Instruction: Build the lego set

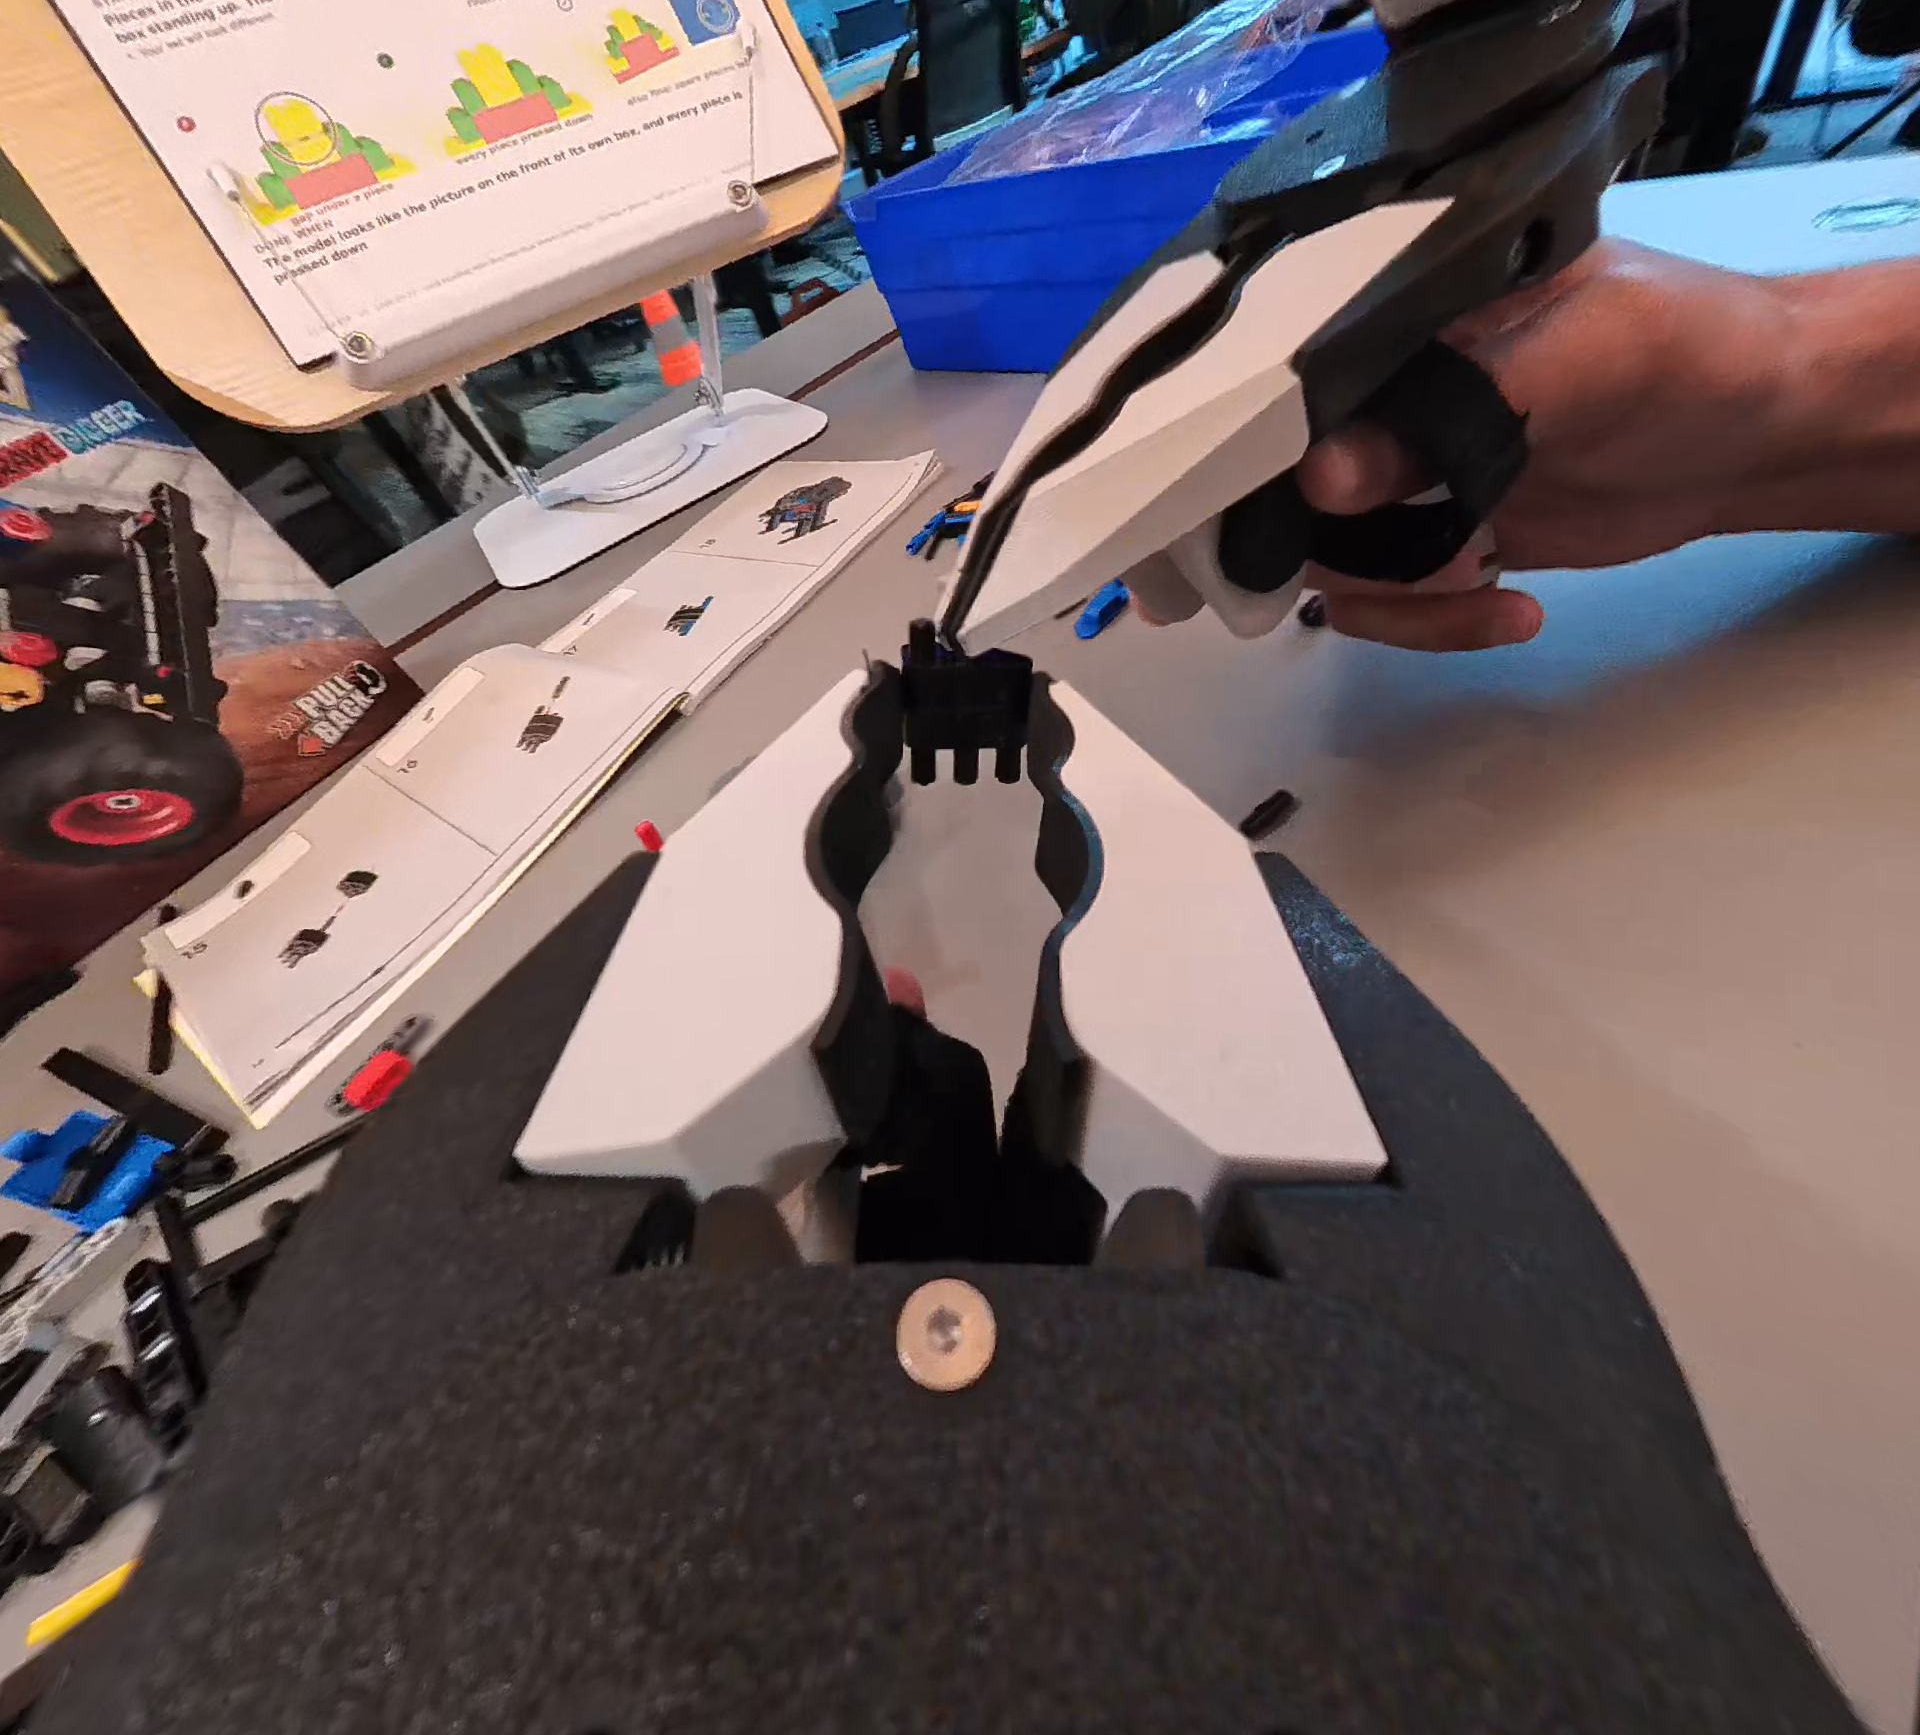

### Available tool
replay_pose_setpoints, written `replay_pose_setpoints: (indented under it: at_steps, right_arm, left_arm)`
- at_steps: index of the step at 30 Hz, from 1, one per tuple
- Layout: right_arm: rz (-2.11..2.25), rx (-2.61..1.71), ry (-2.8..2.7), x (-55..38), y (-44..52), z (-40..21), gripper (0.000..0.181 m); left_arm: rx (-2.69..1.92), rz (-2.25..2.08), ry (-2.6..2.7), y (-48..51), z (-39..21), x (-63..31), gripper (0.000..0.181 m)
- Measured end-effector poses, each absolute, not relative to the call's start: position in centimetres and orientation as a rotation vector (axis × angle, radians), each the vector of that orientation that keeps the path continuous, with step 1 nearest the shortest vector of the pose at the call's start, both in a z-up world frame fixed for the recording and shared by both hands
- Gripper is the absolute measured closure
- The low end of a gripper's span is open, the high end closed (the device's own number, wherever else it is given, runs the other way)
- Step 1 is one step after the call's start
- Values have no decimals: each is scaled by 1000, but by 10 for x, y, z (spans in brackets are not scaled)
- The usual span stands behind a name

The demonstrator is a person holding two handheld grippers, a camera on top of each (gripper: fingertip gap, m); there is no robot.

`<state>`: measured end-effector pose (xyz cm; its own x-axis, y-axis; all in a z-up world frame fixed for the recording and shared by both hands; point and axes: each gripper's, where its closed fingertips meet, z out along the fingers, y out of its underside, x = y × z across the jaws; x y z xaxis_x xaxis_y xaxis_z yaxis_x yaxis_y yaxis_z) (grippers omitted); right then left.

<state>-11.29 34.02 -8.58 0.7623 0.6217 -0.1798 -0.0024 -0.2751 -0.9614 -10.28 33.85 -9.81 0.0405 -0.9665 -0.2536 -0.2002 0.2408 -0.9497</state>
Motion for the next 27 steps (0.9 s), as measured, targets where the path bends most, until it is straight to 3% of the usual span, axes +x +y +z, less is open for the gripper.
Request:
replay_pose_setpoints:
  at_steps: [7,22,27]
  right_arm:
    - [574,-1795,-529,-113,341,-93,177]
    - [-101,-1759,-798,-108,345,-106,178]
    - [8,-1773,-745,-109,346,-104,177]
  left_arm:
    - [-1162,-757,1435,341,-104,-103,160]
    - [-1112,-519,1475,347,-114,-98,159]
    - [-1131,-571,1469,346,-113,-98,160]
